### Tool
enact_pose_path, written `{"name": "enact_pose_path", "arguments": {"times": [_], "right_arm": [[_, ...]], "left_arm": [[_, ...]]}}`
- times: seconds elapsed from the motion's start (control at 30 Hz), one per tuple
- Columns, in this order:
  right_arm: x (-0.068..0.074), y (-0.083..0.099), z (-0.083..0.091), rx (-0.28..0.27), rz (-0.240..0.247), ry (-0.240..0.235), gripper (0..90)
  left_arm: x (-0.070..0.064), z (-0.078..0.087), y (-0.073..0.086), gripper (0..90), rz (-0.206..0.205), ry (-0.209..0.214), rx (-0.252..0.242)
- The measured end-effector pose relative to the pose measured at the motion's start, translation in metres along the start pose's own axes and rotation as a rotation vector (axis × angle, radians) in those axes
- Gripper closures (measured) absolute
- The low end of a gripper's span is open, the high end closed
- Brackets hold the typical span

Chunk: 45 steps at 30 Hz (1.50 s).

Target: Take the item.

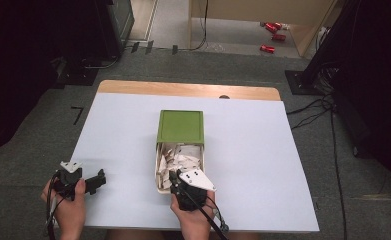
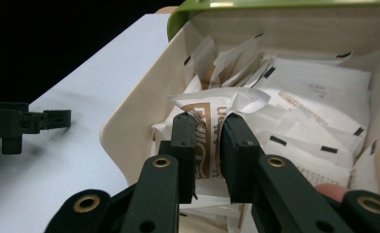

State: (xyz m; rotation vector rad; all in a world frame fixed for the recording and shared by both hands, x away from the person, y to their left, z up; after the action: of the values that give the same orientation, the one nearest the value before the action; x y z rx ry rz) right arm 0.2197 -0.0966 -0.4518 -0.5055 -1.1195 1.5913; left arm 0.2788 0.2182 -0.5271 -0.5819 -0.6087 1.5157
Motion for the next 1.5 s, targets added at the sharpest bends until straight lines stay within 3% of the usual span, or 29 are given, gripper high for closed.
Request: {"name": "enact_pose_path", "arguments": {"times": [0.4,0.83,1.17,1.5], "right_arm": [[-0.005,-0.019,0.013,-0.039,0.017,0.012,78.2],[-0.024,-0.043,0.027,-0.082,0.001,0.045,78.2],[-0.057,-0.058,0.042,-0.113,-0.015,0.112,78.2],[-0.087,-0.056,0.047,-0.110,-0.038,0.173,78.2]], "left_arm": [[0.000,0.000,0.000,0.0,0.000,0.000,0.001],[0.000,0.000,0.000,0.0,0.000,0.000,0.001],[0.000,0.000,0.000,0.0,0.000,0.000,0.000],[0.000,0.000,0.000,0.0,0.000,0.000,0.001]]}}
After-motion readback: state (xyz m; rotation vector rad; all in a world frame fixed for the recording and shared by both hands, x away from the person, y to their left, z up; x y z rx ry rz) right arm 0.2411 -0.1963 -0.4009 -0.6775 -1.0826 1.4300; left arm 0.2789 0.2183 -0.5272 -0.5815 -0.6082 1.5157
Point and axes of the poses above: each handheld gripper's, and its own axes: z roughly backward along the jaws, y roughly out of its underside, x roughly to its left, the point moved 4 cm from there along -z, roughly forward along the jaws, and after that the axes turned 2 degrees about y, right-handed, at the moved point
